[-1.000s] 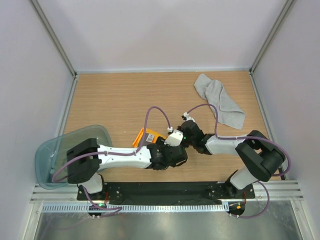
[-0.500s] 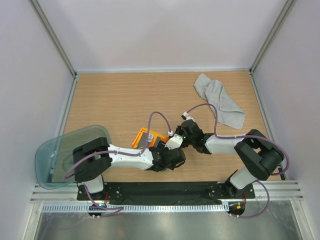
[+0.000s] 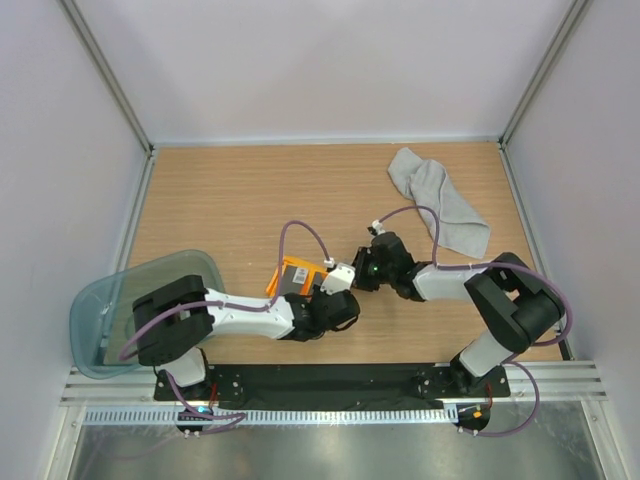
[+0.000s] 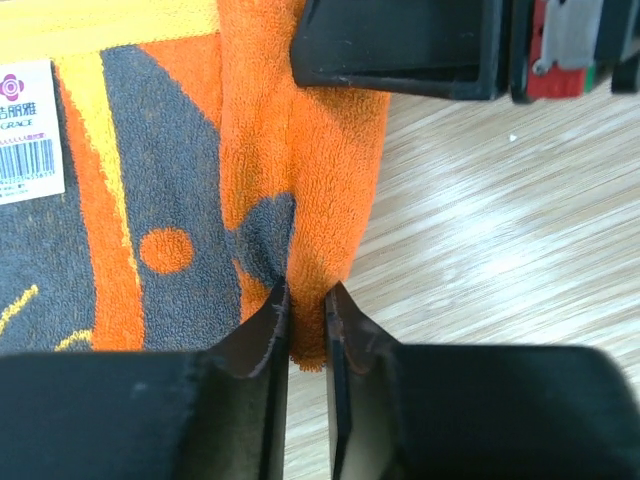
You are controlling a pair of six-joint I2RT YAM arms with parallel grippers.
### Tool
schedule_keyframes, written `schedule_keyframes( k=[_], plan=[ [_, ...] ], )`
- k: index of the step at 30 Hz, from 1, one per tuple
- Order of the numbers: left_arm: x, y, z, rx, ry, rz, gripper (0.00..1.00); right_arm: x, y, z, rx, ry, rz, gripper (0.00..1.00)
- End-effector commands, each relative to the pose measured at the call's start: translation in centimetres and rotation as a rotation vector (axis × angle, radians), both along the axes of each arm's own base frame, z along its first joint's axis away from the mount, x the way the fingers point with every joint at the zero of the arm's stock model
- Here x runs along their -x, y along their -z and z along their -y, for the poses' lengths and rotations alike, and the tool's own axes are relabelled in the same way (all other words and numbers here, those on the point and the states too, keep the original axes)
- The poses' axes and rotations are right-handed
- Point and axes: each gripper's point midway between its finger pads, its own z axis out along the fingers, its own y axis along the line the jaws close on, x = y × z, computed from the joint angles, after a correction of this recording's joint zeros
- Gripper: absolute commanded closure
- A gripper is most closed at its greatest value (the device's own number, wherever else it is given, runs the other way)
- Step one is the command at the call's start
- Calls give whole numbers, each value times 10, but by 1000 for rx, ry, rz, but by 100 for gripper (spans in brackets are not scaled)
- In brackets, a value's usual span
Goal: Roll the towels
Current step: Roll the towel
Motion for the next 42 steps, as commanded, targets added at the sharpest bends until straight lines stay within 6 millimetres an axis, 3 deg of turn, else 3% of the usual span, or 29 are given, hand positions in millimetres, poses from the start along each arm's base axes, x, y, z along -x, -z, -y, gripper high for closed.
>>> schedule_keyframes(
  k=[1,8,11,12,15,20,28,29,32,36,42],
  plan=[
    [26,25,-6,-20,65,-126,90,-4,20,23,89,41,-55,84],
    [31,19,-5,23,85,-140,97,-35,-5,48,273,58,5,73],
    [33,16,-5,37,90,-144,99,-44,-30,57,305,72,49,58],
    [34,15,-3,47,95,-149,100,-44,-41,60,309,78,64,47],
    [39,7,5,109,118,-167,99,-42,-56,73,343,113,91,34],
    [45,-15,21,276,108,-226,99,-27,-87,89,326,158,148,28],
    [41,-59,36,617,44,-357,100,4,-107,99,245,179,167,25],
    [49,-55,33,643,53,-406,100,6,-110,100,235,183,176,25],
    [46,-68,34,791,22,-460,100,14,-106,102,232,180,160,25],
    [47,-68,27,888,-30,-524,99,20,-103,102,212,176,150,24],
    [46,-59,15,942,-171,-609,99,33,-99,78,59,111,124,24]
  ],
)
